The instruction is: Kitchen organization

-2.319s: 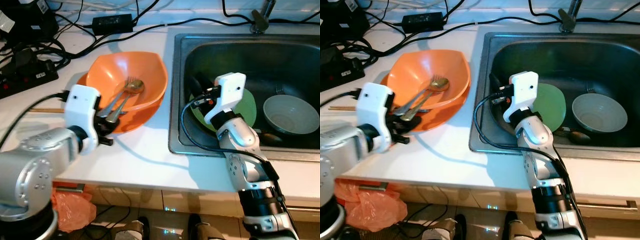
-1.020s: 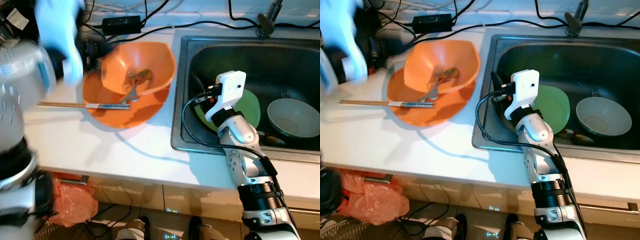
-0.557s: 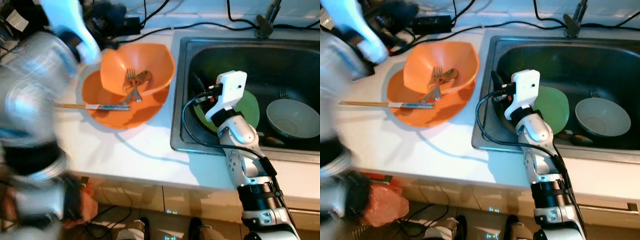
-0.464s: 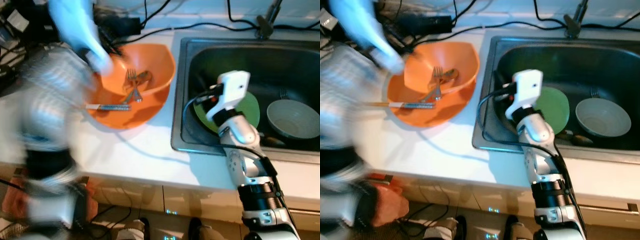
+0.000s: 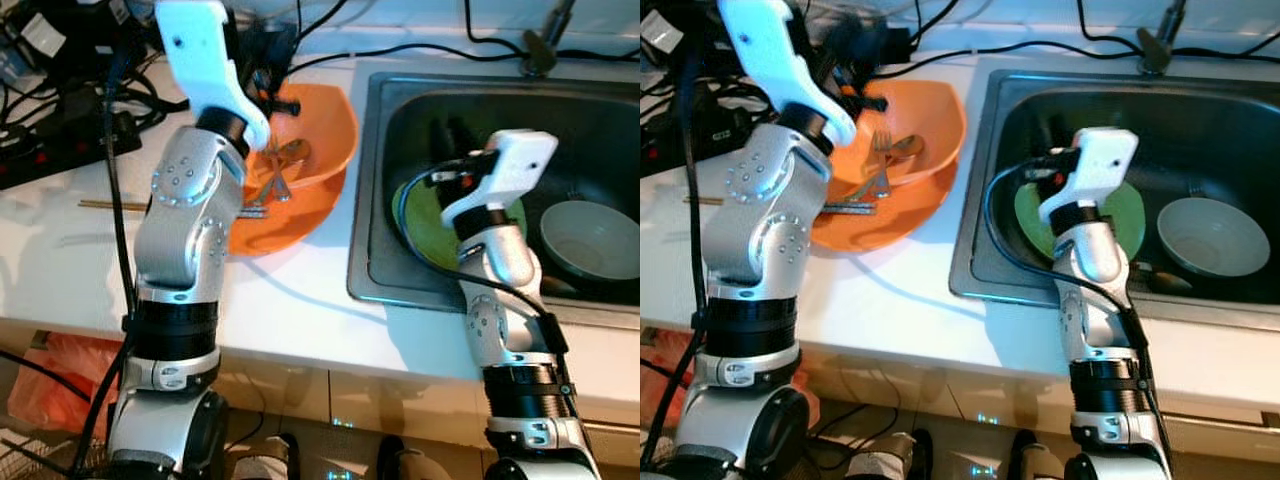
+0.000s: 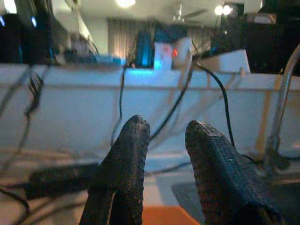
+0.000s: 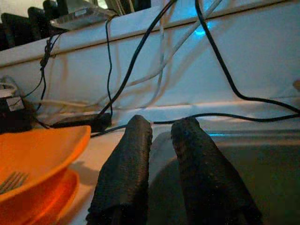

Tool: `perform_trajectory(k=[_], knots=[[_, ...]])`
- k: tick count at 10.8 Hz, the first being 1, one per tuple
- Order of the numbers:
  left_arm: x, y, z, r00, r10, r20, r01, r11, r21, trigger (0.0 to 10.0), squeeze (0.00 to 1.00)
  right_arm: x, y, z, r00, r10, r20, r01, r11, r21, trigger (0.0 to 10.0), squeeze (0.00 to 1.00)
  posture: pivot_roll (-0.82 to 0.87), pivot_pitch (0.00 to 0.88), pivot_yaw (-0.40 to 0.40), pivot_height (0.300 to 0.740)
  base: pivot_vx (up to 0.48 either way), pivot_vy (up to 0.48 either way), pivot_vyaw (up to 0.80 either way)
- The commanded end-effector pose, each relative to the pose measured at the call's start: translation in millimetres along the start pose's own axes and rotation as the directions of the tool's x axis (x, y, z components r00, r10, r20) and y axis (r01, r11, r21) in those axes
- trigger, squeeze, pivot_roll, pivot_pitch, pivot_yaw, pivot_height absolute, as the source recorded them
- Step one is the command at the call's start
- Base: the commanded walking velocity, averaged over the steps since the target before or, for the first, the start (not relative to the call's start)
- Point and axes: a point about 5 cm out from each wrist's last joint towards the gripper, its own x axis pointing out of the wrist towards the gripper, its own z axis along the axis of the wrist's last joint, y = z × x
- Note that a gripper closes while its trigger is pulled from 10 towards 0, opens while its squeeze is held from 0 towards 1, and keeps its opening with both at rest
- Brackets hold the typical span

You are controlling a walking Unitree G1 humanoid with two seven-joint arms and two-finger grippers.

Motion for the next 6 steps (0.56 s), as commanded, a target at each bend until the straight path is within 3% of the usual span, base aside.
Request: perform_trajectory(k=[1, 2, 4, 6], knots=[[-5.3, 3.6, -10, 1.000, 0.023, -0.012, -0.023, 0.999, 0.044, 10.0, 0.00, -3.0, -4.5, 0, 0.999, -0.035, 0.012, 0.035, 0.999, 0.002, 10.0, 0.00, 0.16, 0.151, 0.115, 0.740, 0.000, 0.000, 0.00], [-9.6, 4.0, -15, 1.000, 0.030, 0.004, -0.030, 0.994, 0.107, 10.0, 0.00, -1.2, -6.5, 9, 0.998, -0.046, 0.044, 0.047, 0.999, -0.011, 10.0, 0.00, 0.14, 0.155, 0.111, 0.740, 0.000, 0.000, 0.00], [-10.8, 8.2, -15, 0.998, 0.050, 0.027, -0.054, 0.987, 0.151, 10.0, 0.00, -1.0, -7.8, 14, 0.997, -0.049, 0.062, 0.050, 0.998, -0.023, 10.0, 0.00, 0.14, 0.159, 0.107, 0.740, 0.000, 0.000, 0.00], [-14.1, 21.6, -9, 0.993, 0.087, 0.080, -0.104, 0.968, 0.231, 10.0, 0.00, -1.7, -10.8, 19, 0.994, -0.072, 0.085, 0.075, 0.997, -0.027, 10.0, 0.00, 0.14, 0.164, 0.113, 0.740, 0.000, 0.000, 0.00]])
